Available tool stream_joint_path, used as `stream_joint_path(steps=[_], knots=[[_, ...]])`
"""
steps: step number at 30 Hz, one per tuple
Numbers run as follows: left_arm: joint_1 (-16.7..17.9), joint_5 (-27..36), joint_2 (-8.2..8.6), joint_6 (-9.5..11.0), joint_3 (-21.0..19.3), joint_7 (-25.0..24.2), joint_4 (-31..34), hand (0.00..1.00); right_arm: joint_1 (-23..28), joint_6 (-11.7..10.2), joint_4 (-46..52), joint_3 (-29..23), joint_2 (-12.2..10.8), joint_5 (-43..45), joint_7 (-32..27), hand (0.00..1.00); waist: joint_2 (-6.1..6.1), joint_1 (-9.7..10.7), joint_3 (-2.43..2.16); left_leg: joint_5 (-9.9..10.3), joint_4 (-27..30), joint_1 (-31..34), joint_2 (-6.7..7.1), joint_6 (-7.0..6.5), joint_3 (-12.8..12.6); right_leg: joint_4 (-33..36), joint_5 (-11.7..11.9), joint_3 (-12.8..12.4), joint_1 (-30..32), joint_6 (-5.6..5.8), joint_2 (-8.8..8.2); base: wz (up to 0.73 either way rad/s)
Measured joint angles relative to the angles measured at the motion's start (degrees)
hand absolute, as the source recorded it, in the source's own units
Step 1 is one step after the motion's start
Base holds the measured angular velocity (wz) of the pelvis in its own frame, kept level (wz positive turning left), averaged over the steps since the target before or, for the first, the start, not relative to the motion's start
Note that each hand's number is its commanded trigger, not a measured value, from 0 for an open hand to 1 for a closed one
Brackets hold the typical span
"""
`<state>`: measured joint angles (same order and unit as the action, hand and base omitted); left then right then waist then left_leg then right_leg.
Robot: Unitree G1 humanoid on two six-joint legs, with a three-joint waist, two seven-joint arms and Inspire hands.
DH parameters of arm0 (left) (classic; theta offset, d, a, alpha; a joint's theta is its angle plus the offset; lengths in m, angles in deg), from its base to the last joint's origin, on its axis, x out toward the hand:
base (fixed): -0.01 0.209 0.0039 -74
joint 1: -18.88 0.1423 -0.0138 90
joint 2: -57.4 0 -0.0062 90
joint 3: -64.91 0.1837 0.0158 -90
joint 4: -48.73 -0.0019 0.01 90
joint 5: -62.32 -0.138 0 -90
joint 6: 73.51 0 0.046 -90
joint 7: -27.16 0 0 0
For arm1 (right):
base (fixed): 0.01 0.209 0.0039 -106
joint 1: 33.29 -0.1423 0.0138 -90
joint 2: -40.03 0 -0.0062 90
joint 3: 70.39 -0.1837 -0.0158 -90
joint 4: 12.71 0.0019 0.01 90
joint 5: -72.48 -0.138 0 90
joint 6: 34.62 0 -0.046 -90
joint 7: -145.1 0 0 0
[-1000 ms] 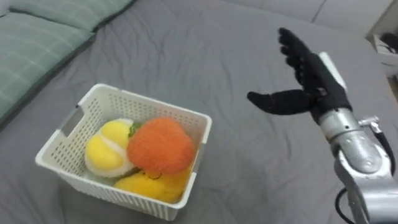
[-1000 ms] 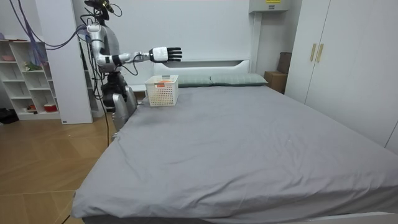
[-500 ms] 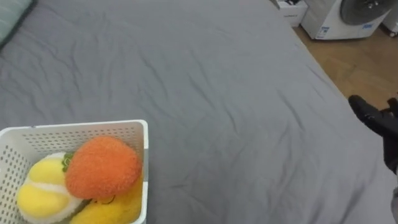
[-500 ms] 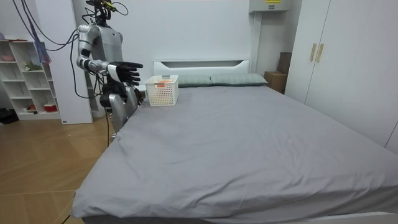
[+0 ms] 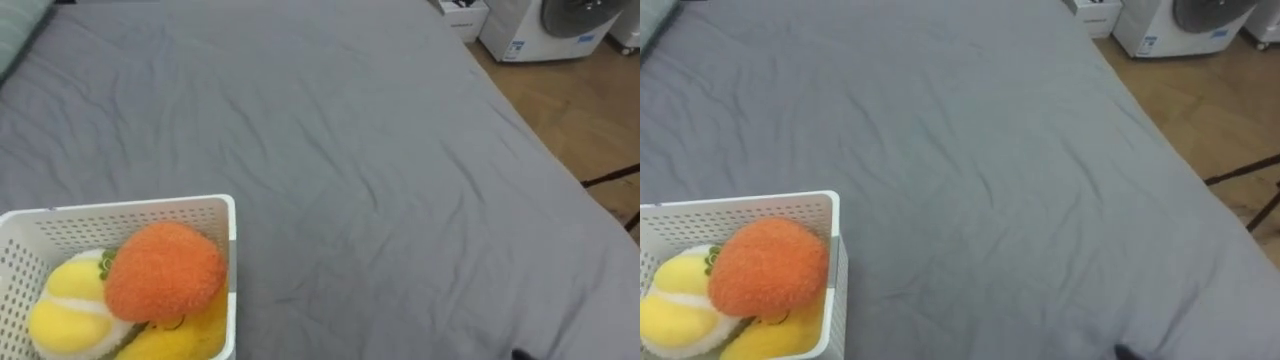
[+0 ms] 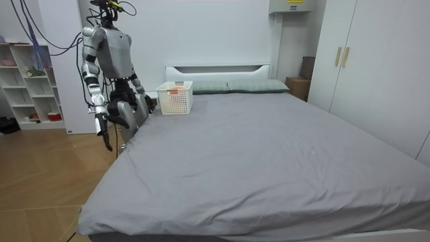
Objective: Collect toys from the bed
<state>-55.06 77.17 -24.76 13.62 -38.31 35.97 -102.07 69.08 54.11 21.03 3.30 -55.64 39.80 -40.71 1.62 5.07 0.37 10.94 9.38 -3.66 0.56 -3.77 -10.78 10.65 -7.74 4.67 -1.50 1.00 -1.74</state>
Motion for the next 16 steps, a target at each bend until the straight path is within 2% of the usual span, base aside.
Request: stream_joint_path(steps=[4,6,9,11,13,16], knots=[[0.03,-0.09,0.36,0.84,-0.07,-0.23,-1.03,0.00,0.24,-0.20,-10.45,0.75,-1.01,3.68,1.19,0.00,-0.51,-0.76,-0.05,0.06,0.06,-0.48,0.09,0.00,0.05,-0.09,-0.33,0.30,-0.33,0.03,-0.15,0.00],[0.00,-0.09,0.66,1.32,-0.07,-0.23,-1.58,0.00,0.30,-0.14,-12.72,2.01,-1.20,4.67,1.61,0.00,-0.70,-1.10,-0.06,0.21,0.08,-0.90,0.11,0.02,0.09,0.04,-0.59,0.35,-0.61,0.02,-0.19,0.00],[-0.24,-0.12,0.72,1.73,-0.06,-0.44,-2.35,0.00,0.23,-0.12,-13.20,3.55,-1.54,8.83,3.21,0.00,-1.05,-1.34,-0.12,0.56,0.14,-0.83,0.11,0.28,0.14,0.07,-0.79,0.53,-0.63,-0.04,-0.21,0.00],[-0.37,-0.37,0.72,1.71,0.00,-0.59,-2.34,0.00,-0.10,0.14,-13.94,5.51,-1.58,11.21,3.70,0.00,-1.10,-2.32,-0.18,0.45,0.16,-0.94,0.09,0.09,0.16,0.01,-0.78,0.54,-0.69,-0.05,-0.17,0.00],[-0.51,-1.11,0.73,1.67,0.19,-0.83,-2.28,0.00,-1.15,0.90,-14.89,8.25,-1.58,15.04,4.65,0.00,-1.09,-3.41,-0.16,0.44,0.16,-1.02,0.09,0.09,0.23,-0.09,-0.78,0.64,-0.65,-0.05,-0.17,0.00],[-0.60,-1.10,0.71,1.60,1.36,-0.92,-1.95,0.00,-2.22,1.76,-15.03,9.61,-1.62,18.27,5.95,0.00,-1.11,-3.80,-0.16,0.45,0.20,-1.01,0.17,0.10,0.89,-0.60,-0.75,1.58,-1.27,-0.01,-0.28,0.11]])
